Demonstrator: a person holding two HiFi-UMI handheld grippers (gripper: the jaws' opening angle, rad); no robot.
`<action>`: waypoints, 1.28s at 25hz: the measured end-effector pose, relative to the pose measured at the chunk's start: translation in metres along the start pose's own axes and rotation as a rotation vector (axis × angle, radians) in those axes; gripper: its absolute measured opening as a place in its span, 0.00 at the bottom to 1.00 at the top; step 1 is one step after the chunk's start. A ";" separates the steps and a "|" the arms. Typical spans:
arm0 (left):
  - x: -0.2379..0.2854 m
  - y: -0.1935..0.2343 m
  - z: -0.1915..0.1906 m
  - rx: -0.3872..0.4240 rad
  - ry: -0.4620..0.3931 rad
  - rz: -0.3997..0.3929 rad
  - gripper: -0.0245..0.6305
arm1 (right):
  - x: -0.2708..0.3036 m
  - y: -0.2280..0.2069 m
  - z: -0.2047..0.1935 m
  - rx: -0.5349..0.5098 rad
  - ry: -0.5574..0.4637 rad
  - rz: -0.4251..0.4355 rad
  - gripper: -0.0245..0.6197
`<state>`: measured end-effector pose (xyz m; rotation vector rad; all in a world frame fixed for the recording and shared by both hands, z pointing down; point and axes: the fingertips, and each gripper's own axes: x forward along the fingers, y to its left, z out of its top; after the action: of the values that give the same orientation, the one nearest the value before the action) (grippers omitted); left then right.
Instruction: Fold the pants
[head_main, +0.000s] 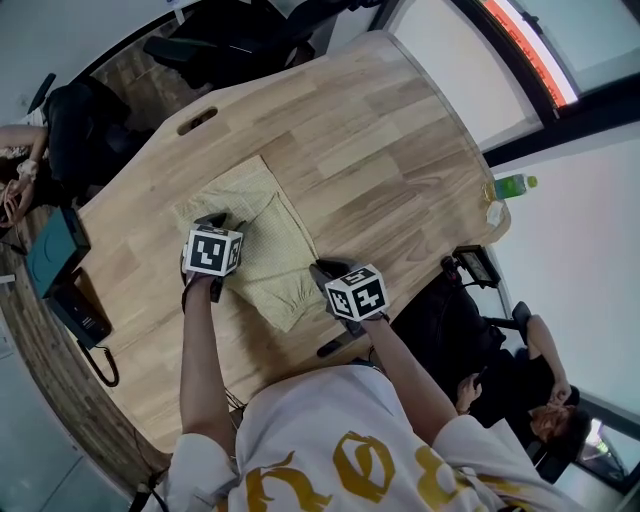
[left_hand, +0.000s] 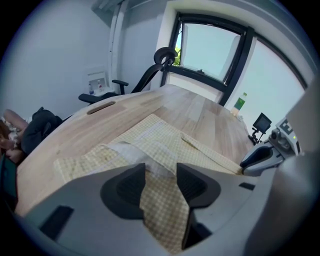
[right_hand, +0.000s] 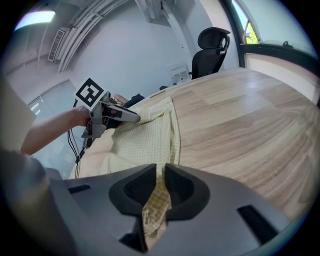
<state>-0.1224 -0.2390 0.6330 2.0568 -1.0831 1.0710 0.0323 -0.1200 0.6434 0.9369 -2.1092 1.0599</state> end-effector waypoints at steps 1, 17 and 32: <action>0.001 -0.002 -0.001 0.004 0.005 -0.005 0.34 | 0.001 -0.001 0.000 0.008 0.003 0.004 0.12; 0.010 0.000 -0.002 0.028 -0.006 0.089 0.07 | 0.011 -0.012 -0.012 0.027 0.059 0.025 0.10; -0.006 0.020 0.083 -0.004 -0.158 0.143 0.06 | 0.010 -0.012 -0.012 0.066 0.057 0.048 0.06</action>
<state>-0.1094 -0.3101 0.5877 2.1159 -1.3265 0.9860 0.0381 -0.1182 0.6624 0.8811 -2.0707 1.1726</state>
